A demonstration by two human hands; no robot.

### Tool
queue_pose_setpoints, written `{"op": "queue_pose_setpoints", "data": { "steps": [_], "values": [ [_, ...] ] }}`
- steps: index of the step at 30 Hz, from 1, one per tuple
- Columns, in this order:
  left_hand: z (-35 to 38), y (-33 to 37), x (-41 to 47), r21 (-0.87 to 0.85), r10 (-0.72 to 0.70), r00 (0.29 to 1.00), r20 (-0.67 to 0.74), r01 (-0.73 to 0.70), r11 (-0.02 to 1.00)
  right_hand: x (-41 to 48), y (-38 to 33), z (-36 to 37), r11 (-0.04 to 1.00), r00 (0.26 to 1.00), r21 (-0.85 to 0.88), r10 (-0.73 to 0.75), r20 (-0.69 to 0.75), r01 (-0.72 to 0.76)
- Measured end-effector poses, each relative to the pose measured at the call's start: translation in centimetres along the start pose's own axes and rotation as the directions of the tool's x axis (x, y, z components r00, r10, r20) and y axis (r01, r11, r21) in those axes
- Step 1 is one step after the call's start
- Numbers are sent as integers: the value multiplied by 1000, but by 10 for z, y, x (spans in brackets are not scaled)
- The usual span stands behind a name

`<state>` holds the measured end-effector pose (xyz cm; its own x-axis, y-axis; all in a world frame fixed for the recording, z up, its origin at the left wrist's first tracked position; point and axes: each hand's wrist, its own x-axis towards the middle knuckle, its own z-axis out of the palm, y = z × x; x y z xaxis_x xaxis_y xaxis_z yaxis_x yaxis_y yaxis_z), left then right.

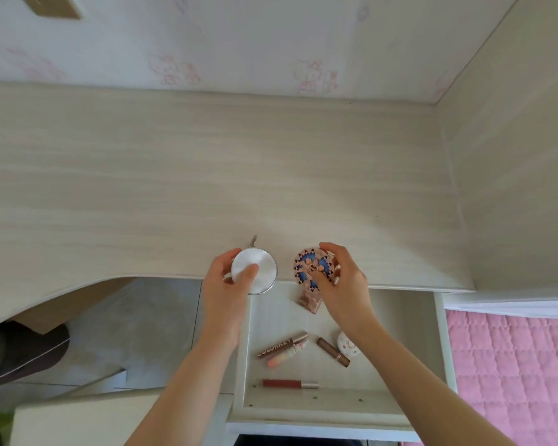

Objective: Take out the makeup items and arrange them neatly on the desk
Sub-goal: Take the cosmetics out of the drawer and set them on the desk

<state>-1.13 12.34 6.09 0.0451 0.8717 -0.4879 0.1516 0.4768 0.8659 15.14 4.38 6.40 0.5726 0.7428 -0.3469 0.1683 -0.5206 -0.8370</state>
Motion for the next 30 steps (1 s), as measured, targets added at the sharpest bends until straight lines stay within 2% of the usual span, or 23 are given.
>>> {"op": "queue_pose_setpoints", "data": {
  "steps": [10, 16, 21, 26, 30],
  "values": [
    [30, 54, 99, 7, 70, 996, -61, -69, 998, 97, -52, 17, 1000, 999, -25, -1, 49, 2],
    [45, 63, 151, 27, 8, 997, -81, -6, 1000, 151, -69, 35, 999, 997, -4, 35, 63, -34],
    [49, 61, 168, 80, 13, 998, -59, -8, 997, 169, -69, 42, 999, 997, -28, 32, 76, -30],
    [48, 55, 168, 164, 73, 997, -25, -68, 984, 173, -61, 42, 998, 997, -56, 16, 79, -12],
    [44, 55, 171, 281, 164, 986, 34, -167, 945, 173, -59, 42, 985, 997, -167, -36, 63, 46]
  ]
}}
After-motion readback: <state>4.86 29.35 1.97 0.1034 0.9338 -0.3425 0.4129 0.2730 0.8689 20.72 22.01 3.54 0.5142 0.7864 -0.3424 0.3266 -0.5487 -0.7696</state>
